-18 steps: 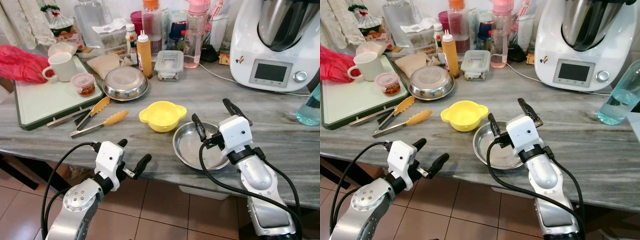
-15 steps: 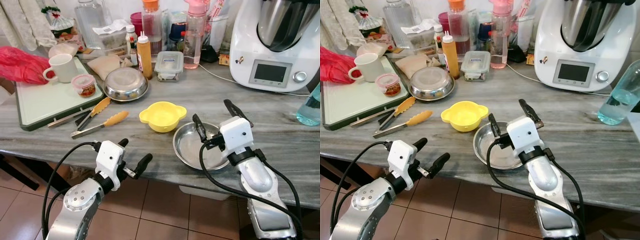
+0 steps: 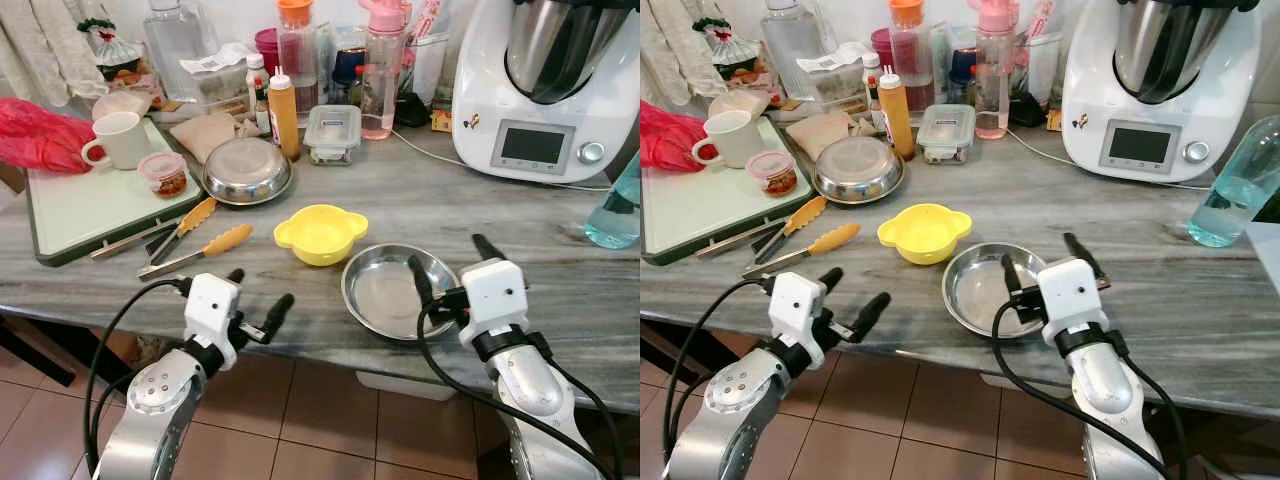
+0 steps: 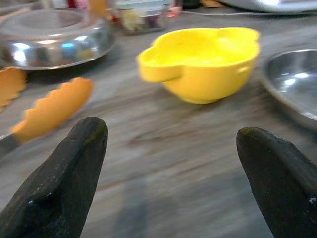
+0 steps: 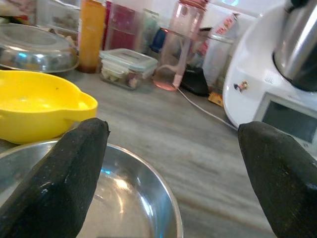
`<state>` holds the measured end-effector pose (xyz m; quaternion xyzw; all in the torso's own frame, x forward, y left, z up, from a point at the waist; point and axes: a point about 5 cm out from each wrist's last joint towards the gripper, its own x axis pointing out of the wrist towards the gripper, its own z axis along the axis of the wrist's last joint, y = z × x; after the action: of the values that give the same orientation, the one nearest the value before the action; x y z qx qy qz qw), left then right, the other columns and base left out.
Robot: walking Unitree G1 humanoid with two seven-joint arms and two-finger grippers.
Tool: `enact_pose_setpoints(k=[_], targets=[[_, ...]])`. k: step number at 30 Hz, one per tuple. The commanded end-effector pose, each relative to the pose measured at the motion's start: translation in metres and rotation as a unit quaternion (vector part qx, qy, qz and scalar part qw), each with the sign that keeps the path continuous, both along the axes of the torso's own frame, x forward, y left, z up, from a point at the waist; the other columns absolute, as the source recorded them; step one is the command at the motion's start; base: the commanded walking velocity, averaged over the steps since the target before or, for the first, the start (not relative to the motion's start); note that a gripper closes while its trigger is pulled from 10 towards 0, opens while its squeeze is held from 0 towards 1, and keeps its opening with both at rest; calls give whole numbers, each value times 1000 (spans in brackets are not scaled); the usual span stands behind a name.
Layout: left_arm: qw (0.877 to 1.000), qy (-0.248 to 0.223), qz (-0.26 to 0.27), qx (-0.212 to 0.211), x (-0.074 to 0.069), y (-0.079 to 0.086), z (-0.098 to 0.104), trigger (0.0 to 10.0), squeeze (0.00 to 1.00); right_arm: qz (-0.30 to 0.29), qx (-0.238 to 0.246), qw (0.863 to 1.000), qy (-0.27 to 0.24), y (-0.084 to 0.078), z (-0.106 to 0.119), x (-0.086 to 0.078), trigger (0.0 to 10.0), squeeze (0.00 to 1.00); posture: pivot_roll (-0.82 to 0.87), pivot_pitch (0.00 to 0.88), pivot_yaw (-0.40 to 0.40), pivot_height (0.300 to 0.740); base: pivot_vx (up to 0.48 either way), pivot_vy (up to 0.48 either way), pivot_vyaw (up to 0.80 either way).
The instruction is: Setting the table
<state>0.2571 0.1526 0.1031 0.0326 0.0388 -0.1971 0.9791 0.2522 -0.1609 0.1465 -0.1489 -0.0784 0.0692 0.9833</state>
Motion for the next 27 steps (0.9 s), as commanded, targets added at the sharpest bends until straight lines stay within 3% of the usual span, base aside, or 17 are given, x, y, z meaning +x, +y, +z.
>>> enact_pose_setpoints(k=[1,2,3,9,27], targets=[[1000,2,28,10,0,6,-4,10000,0,-15,4,1000,-6,-1,1,-6,10000,475,-31,41,57,740,0,0,0],[1000,2,28,10,0,6,-4,10000,0,-15,4,1000,-6,-1,1,-6,10000,475,-31,41,57,740,0,0,0],[998,0,54,18,2,8,-5,10000,0,-13,3,1000,0,2,-3,-11,10000,0,-34,41,56,740,0,0,0],[996,-1,85,17,6,9,-7,10000,0,-14,7,1000,19,3,-8,-14,10000,0,-33,43,55,740,0,0,0],[996,-5,91,22,5,7,-8,10000,0,2,13,1000,25,9,-7,-9,10000,0,-31,47,33,740,0,0,-775]])
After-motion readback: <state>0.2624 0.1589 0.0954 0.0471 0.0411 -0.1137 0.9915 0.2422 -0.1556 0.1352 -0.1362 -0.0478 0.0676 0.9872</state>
